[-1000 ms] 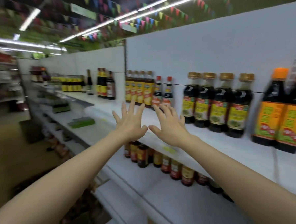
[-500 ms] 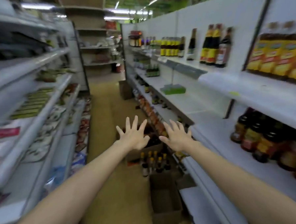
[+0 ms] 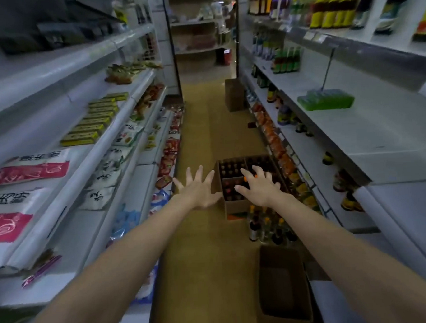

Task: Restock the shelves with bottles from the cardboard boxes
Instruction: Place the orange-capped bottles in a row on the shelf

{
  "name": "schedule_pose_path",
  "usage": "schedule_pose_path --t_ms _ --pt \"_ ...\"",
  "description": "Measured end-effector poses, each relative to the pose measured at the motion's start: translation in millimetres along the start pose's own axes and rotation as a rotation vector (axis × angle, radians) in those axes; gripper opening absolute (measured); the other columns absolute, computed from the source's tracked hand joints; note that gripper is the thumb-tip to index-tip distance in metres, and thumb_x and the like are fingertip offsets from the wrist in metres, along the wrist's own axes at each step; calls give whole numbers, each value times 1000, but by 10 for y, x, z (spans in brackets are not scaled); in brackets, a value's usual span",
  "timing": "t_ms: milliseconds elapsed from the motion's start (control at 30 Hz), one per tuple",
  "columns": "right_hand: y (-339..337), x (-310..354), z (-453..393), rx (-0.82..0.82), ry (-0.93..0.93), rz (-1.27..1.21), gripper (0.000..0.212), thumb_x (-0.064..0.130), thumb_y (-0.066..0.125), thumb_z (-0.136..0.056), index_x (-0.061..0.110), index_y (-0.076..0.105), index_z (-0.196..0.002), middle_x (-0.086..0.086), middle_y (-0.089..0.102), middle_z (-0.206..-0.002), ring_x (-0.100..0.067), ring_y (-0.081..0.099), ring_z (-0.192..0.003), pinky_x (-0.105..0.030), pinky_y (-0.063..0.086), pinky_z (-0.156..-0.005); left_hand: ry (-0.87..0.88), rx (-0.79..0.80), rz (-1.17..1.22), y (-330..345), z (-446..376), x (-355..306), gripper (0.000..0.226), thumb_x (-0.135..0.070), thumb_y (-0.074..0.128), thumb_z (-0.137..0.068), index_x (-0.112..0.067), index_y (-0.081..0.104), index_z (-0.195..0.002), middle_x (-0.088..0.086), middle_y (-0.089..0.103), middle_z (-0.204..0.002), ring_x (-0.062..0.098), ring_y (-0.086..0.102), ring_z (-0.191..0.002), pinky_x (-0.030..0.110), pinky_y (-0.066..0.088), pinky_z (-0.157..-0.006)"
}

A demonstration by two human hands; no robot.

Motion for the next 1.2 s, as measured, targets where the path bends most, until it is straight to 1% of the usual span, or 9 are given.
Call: schedule_pose_path --t_ms 100,167,267,467,700,833,933,1100,1200 --pt "-30 57 -404 45 -10 -45 72 55 32 -99 27 -7 -153 -9 11 -159 -36 14 -144 -56 17 -111 -4 -50 13 -152 -340 91 69 -51 36 -97 -26 5 -153 7 -10 -159 34 -16 -144 65 -2 -112" --pt "-29 106 -661 78 -16 -67 75 55 32 -99 26 -11 -153 -12 15 -158 -36 16 -143 -55 18 -111 -20 -37 23 -194 -565 169 73 -49 42 -96 -24 5 -153 10 -7 -159 35 -14 -144 63 0 -113" --pt "16 185 -1067 125 -41 -54 70 55 31 -99 28 -3 -154 -12 15 -158 -36 16 -143 -55 19 -110 -42 12 10 -173 -963 307 81 -49 49 -92 -24 2 -153 12 -6 -158 35 -11 -145 62 2 -113" --pt "258 271 -2037 182 6 -36 61 56 24 -99 31 10 -153 -8 2 -158 -36 0 -144 -55 15 -112 -9 74 19 -148 -1989 584 84 -55 50 -90 -24 4 -152 13 -1 -158 35 -3 -145 62 4 -113" --pt "446 241 -3175 104 218 -125 59 55 28 -100 33 11 -152 -7 1 -159 -35 2 -144 -56 16 -112 189 171 119 -306 -3413 694 80 -52 49 -92 -24 5 -152 12 0 -157 35 3 -144 59 12 -113" --pt "558 71 -3574 111 296 -190 60 54 31 -99 32 11 -152 -5 5 -158 -32 3 -144 -56 19 -111 208 169 236 -298 -4066 714 78 -48 51 -93 -24 7 -152 11 8 -154 36 12 -142 55 17 -113" --pt "598 -149 -3925 118 343 -241 61 53 32 -99 31 11 -152 -4 5 -158 -31 3 -144 -56 18 -110 199 159 342 -176 -4575 665 75 -44 54 -92 -21 14 -150 10 15 -150 34 19 -139 48 28 -110" --pt "705 -636 -4641 126 405 -320 63 52 38 -98 31 12 -152 -3 7 -158 -31 5 -144 -56 20 -111 216 274 281 222 -5498 371 75 -44 55 -91 -22 13 -150 9 7 -155 37 13 -142 51 29 -110" --pt "765 -1014 -5242 121 408 -320 64 50 40 -99 31 11 -153 -4 6 -158 -31 7 -144 -56 23 -111 251 275 257 473 -6135 103 74 -43 55 -92 -19 15 -149 10 11 -151 35 18 -139 46 33 -109"
Point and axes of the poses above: each hand's wrist, its own z-axis away from the middle knuckle, its own y-axis out of the palm, x = y × z, the point moved 5 cm from there along -z, towards the middle knuckle
